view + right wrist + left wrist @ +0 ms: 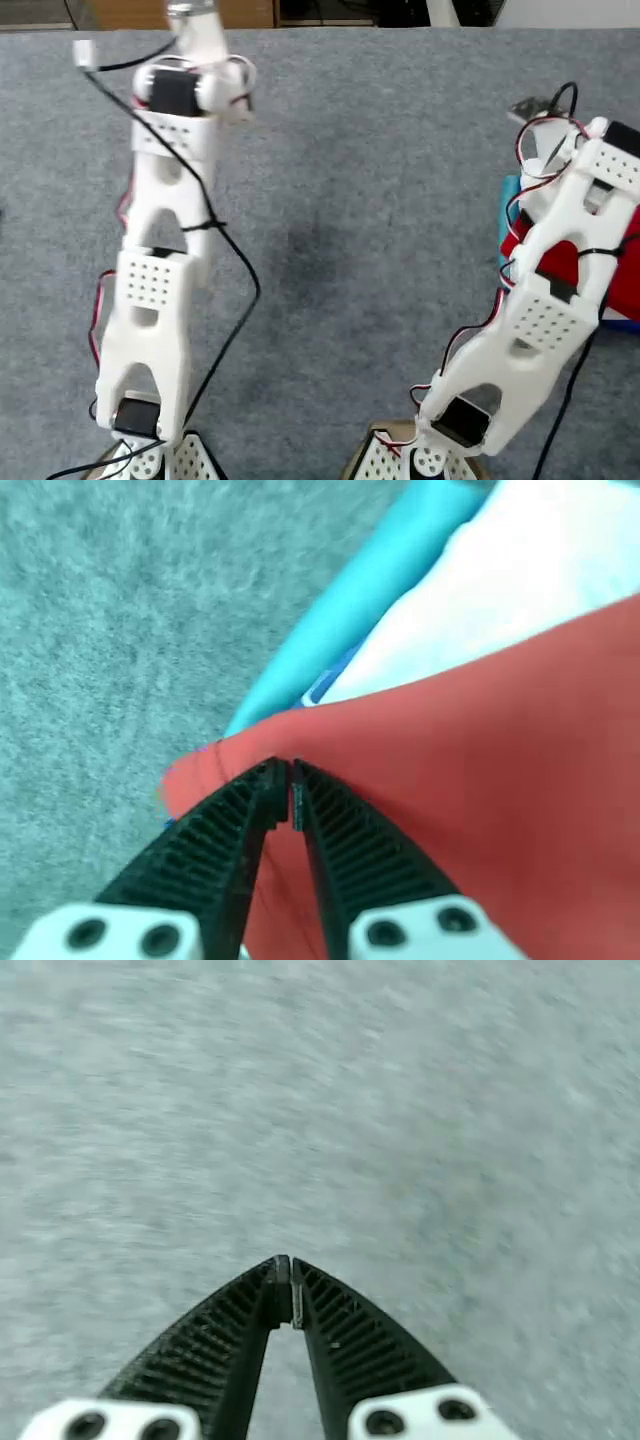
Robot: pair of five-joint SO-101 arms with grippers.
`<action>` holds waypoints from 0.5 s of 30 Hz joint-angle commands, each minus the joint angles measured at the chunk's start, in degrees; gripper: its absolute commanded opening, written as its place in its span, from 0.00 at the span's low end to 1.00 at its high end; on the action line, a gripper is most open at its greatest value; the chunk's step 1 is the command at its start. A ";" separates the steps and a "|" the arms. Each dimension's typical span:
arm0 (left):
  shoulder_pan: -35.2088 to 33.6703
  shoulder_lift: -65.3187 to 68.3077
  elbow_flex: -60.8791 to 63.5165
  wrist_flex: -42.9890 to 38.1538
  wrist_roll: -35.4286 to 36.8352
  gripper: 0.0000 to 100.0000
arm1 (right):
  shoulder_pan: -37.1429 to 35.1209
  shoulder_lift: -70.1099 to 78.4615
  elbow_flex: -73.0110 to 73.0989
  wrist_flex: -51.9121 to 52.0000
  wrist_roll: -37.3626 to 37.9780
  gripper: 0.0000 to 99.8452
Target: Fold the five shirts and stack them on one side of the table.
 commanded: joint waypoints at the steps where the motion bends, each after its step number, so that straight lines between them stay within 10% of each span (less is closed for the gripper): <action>1: -6.95 -5.14 -2.29 0.70 -0.44 0.02 | -0.84 -1.71 -1.27 3.43 -0.70 0.02; 15: -30.86 -11.56 -1.85 0.79 -16.00 0.02 | -7.60 -23.52 -0.66 7.65 -0.62 0.02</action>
